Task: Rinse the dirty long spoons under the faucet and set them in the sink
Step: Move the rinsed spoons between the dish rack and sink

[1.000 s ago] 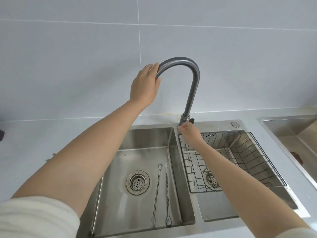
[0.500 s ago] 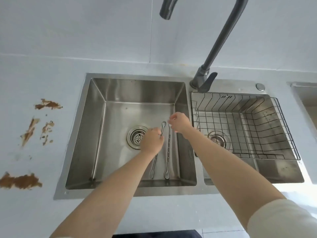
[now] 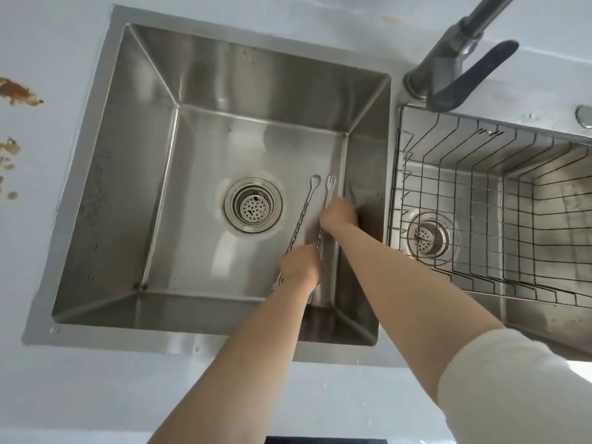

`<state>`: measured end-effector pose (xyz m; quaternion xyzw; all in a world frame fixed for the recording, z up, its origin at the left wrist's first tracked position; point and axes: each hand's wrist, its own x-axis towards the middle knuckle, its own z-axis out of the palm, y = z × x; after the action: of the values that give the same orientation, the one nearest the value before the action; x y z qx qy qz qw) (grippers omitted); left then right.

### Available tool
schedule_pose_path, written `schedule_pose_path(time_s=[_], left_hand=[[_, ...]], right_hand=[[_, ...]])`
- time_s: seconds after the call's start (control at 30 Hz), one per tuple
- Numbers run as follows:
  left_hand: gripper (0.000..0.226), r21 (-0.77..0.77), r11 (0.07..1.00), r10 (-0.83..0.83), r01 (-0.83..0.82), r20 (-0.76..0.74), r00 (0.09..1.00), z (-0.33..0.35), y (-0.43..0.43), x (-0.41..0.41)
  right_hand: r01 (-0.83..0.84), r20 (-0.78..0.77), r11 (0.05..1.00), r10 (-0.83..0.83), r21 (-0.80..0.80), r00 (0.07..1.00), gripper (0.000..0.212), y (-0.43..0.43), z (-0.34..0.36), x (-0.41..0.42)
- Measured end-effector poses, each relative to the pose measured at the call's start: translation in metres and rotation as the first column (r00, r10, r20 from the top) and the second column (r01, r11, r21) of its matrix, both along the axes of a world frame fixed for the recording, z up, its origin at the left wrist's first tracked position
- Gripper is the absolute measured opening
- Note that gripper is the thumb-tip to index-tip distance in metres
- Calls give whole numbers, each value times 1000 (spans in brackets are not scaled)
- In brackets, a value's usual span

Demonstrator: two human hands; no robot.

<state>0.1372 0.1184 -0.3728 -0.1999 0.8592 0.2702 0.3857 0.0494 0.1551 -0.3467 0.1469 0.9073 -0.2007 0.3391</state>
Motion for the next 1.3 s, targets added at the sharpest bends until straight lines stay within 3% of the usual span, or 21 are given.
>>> schedule_pose_path(time_s=[0.23,0.57,0.67,0.77,0.93,1.0,1.1,1.2,1.3], left_hand=[[29,-47,994,-97,94,-61,993,-5,2,-2],[27,41,999,5,-2,-63,998,-5,-2,-3],[29,64,996,65,-59,-88,994,5,-7,-6],[28,48,998,58,-49,-199,978,26,-17,-11],[22,-7,1000,-15,14,-418,908,76,-42,-25],[19,-34,998,-67,58,-477,877,97,-50,-33],[19,-101,984,-176,144,-547,818,125,-53,-48],[22,-187,956,-293,225,-610,736,152,-46,-63],[25,-208,933,-355,295,-678,643,177,-27,-78]], right_hand=[[-37,-75,995,44,96,996,28,-8,-21,2],[2,-63,997,3,82,998,24,-14,-15,-1],[15,-54,999,-13,37,998,11,-17,5,-6],[80,-111,996,-82,-26,990,32,-20,32,-13],[164,-270,979,-192,-125,943,6,-20,89,-24],[176,-337,970,-225,-168,914,13,-16,109,-27],[257,-406,926,-354,-275,842,5,-2,141,-30],[343,-426,852,-500,-395,754,18,25,169,-36],[314,-485,863,-487,-396,726,22,62,186,-42]])
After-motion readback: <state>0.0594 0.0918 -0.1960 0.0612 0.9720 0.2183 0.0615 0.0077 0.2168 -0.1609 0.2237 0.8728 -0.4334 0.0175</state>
